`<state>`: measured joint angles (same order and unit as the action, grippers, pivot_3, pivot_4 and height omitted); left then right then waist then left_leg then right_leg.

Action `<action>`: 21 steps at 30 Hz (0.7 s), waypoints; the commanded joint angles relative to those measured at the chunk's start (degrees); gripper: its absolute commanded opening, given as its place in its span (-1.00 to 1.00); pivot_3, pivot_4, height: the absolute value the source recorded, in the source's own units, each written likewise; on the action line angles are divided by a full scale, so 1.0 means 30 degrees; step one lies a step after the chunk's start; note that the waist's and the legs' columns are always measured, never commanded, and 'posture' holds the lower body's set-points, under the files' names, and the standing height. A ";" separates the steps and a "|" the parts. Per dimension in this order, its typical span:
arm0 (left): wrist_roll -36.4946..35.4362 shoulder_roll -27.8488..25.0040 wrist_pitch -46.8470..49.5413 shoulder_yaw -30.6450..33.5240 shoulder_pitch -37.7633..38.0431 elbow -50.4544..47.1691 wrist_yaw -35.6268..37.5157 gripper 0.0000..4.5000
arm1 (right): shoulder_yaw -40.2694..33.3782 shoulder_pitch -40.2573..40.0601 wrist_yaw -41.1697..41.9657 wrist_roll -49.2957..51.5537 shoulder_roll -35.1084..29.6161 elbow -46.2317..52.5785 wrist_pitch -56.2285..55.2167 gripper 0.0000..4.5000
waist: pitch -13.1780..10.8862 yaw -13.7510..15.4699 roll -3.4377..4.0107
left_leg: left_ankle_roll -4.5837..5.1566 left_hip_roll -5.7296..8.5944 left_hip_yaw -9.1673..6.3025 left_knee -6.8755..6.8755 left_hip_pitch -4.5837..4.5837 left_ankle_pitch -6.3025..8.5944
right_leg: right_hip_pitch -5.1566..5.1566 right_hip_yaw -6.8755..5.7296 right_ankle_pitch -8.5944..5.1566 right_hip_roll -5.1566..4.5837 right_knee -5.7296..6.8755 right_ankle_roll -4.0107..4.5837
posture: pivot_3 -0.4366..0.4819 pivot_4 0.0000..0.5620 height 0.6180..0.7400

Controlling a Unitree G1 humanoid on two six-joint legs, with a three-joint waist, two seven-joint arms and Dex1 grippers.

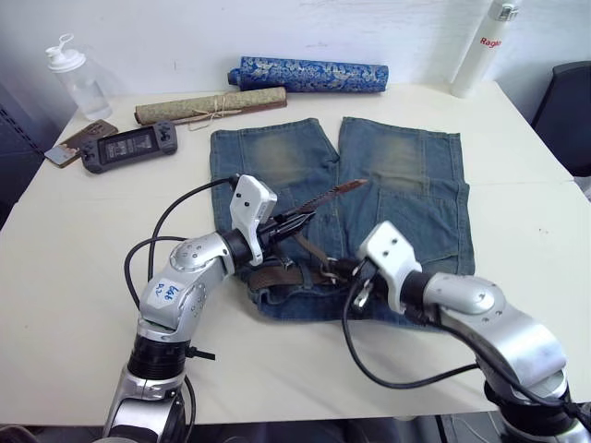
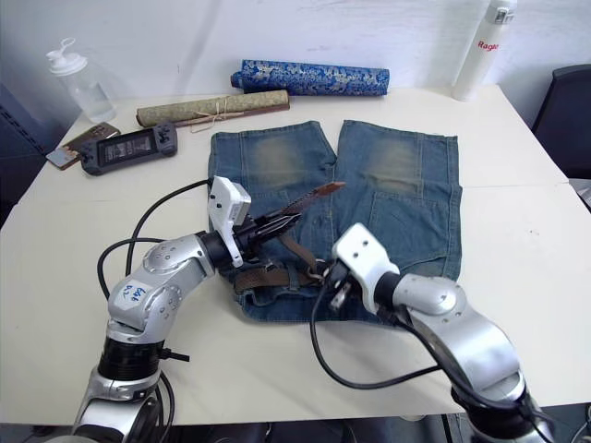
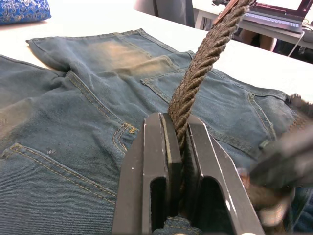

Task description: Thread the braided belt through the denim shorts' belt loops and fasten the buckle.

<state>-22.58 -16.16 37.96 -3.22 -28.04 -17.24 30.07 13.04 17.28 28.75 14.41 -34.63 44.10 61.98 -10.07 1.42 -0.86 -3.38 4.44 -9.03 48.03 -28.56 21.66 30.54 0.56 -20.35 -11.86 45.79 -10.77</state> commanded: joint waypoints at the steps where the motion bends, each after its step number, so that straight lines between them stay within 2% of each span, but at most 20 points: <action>1: -0.0297 0.0079 -0.0365 0.0252 -0.0664 -0.0435 -0.0032 -1.00 | 0.1641 -0.0731 -0.0679 -0.1098 -0.1023 -0.0404 0.0095 -0.98 | 0.0006 0.0003 -0.0006 | 0.0002 -0.0004 -0.0001 0.0000 0.0008 0.0000 | -0.0006 -0.0002 0.0000 0.0002 0.0003 0.0000 | -0.05 -0.47 -0.68; 7: -0.1275 0.0337 -0.0045 0.1352 -0.0603 -0.0606 -0.0361 -1.00 | 0.1777 -0.1081 -0.1319 -0.1340 -0.0833 -0.0821 0.0068 -0.98 | 0.0031 0.0019 -0.0044 | 0.0011 -0.0005 -0.0003 -0.0001 0.0021 0.0004 | -0.0024 -0.0002 -0.0001 0.0002 0.0001 0.0002 | -0.05 -0.47 -0.68; 9: -0.1014 -0.0164 -0.0166 0.1310 -0.0068 -0.0500 -0.0240 -1.00 | 0.1690 -0.1055 -0.1423 -0.1292 -0.0715 -0.0719 -0.0003 -0.98 | 0.0039 0.0016 -0.0057 | 0.0016 -0.0004 -0.0006 0.0000 0.0030 0.0003 | -0.0032 -0.0003 0.0000 0.0004 0.0005 0.0004 | -0.05 -0.47 -0.68; 17: -0.0944 -0.0656 -0.0278 0.1035 0.1285 -0.0858 -0.0178 -1.00 | -0.1678 -0.0469 -0.1503 0.0569 0.1813 0.0506 -0.0115 -0.98 | 0.0039 0.0010 -0.0060 | 0.0023 -0.0009 -0.0013 -0.0003 0.0033 0.0007 | -0.0031 -0.0003 -0.0002 0.0015 0.0010 0.0013 | -0.05 -0.47 -0.68; 21: -0.0875 -0.0666 -0.0381 0.0877 0.1358 -0.0858 -0.0208 -1.00 | -0.2278 -0.0446 -0.1440 0.0756 0.1489 0.0671 0.0212 -0.98 | 0.0039 0.0010 -0.0059 | 0.0024 -0.0009 -0.0016 -0.0003 0.0029 0.0008 | -0.0028 -0.0004 -0.0004 0.0019 0.0009 0.0015 | -0.05 -0.47 -0.68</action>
<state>-25.22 -17.87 38.17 -0.75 -24.08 -17.31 29.56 7.72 15.54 24.45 16.08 -29.22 44.47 62.59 -9.96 1.45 -1.04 -3.31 4.42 -9.08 48.02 -28.48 21.69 30.46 0.55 -20.36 -11.81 45.82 -10.73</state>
